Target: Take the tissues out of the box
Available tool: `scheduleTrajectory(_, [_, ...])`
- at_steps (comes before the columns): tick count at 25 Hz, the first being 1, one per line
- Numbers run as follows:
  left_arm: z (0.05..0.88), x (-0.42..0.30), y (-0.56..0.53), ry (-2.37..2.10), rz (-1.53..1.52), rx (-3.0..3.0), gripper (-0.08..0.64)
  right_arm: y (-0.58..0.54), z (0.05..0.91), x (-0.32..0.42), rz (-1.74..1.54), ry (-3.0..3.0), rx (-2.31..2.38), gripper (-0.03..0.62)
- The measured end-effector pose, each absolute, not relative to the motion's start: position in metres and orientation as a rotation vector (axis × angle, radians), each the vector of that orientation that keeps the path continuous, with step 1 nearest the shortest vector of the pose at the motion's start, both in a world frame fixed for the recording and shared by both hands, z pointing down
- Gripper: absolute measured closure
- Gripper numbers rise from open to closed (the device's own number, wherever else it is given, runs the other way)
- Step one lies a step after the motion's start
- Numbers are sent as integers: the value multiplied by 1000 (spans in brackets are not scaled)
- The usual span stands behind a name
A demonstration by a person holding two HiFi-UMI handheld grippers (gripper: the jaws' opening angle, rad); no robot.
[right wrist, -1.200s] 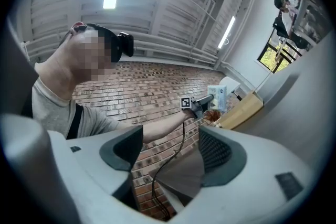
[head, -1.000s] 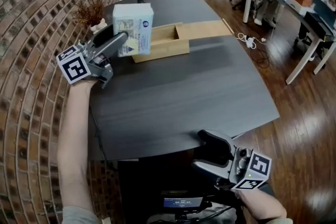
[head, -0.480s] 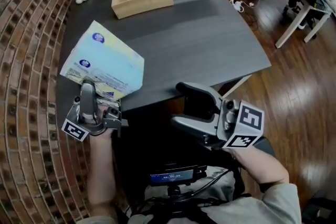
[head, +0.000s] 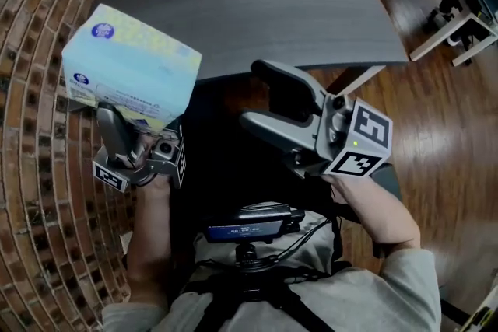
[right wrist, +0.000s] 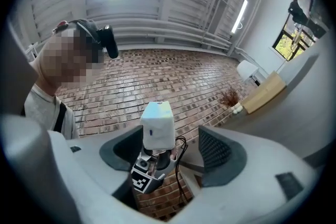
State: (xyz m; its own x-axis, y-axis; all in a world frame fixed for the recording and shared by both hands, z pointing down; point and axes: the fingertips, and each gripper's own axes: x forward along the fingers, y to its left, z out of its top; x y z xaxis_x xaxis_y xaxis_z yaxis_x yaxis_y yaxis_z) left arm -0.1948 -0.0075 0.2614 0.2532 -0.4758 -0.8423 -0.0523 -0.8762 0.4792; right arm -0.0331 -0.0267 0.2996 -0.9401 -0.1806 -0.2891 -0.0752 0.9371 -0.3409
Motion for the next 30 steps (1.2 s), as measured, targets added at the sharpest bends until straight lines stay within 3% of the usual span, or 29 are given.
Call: scheduleTrajectory(30, [276,-193,24,-376,-1648,2084,235,4,309,-52,-348,2866,-106,264])
